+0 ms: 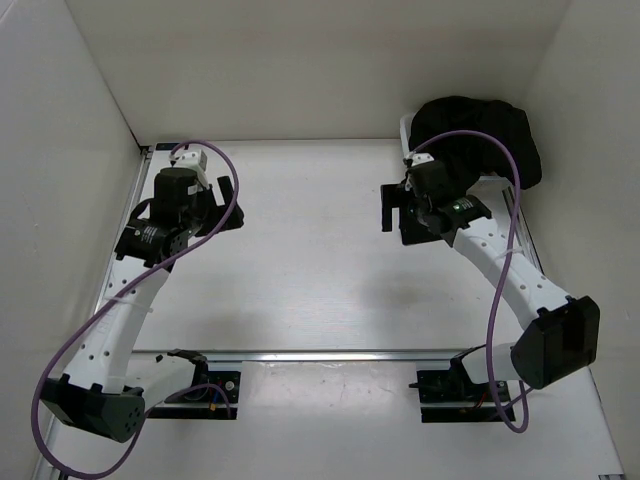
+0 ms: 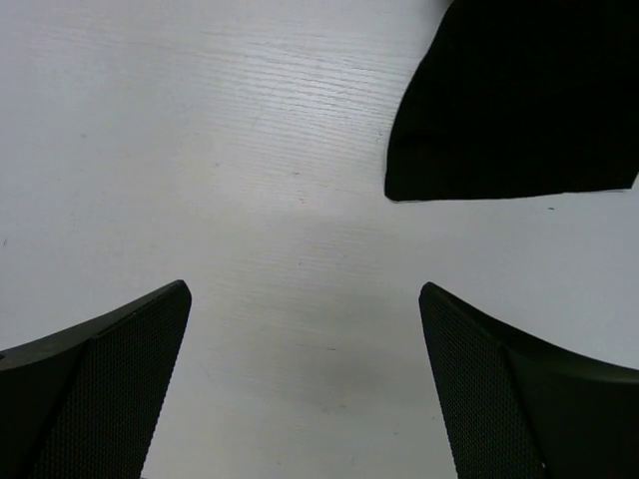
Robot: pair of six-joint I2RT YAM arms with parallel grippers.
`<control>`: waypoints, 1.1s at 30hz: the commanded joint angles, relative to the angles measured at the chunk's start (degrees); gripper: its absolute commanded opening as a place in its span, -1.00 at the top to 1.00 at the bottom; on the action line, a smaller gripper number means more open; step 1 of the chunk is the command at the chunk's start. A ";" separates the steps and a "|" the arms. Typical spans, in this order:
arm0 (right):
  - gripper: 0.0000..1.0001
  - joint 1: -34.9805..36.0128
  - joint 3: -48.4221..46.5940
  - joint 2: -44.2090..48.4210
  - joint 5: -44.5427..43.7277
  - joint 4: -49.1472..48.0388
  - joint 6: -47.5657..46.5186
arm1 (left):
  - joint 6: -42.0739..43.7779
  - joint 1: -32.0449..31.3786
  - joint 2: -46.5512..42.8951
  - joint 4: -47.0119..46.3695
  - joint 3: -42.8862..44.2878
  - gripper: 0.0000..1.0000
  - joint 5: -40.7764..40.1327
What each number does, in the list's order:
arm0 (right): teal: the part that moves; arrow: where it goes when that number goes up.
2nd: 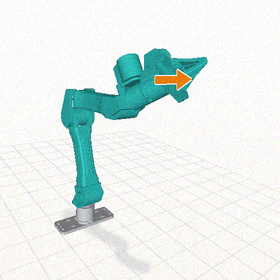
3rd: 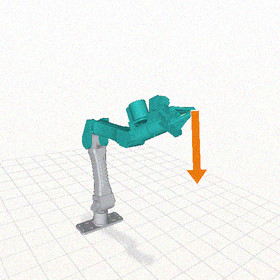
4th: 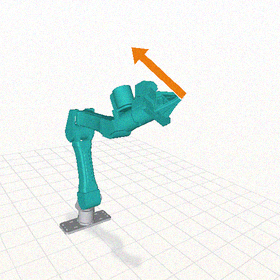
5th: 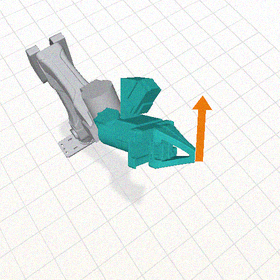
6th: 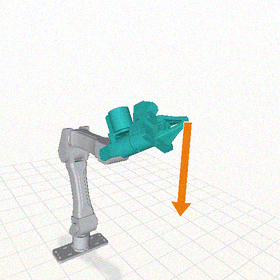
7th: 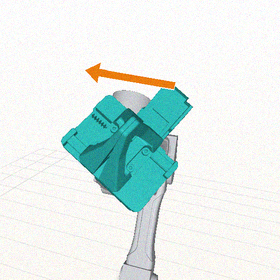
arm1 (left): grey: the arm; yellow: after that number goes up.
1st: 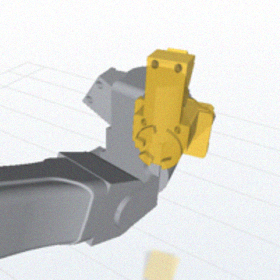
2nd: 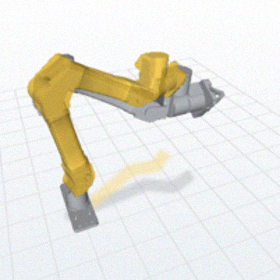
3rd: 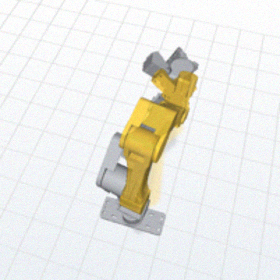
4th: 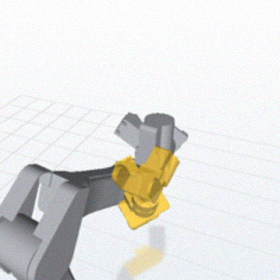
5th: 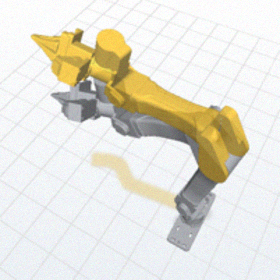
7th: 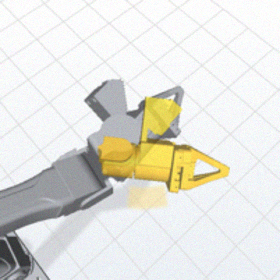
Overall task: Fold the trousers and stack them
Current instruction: Grab the trousers from the pile
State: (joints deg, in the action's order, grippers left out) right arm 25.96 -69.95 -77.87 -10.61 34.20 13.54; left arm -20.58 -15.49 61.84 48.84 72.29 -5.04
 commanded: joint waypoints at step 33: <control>-0.80 -34.04 -80.52 -61.09 -2.75 11.43 9.84 | -0.52 -1.13 11.36 -2.35 -0.49 -1.00 -1.38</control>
State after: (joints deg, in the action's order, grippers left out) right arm -6.96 -147.65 -137.78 -11.44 47.37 23.66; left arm -20.99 -16.34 71.81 47.53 69.28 -5.26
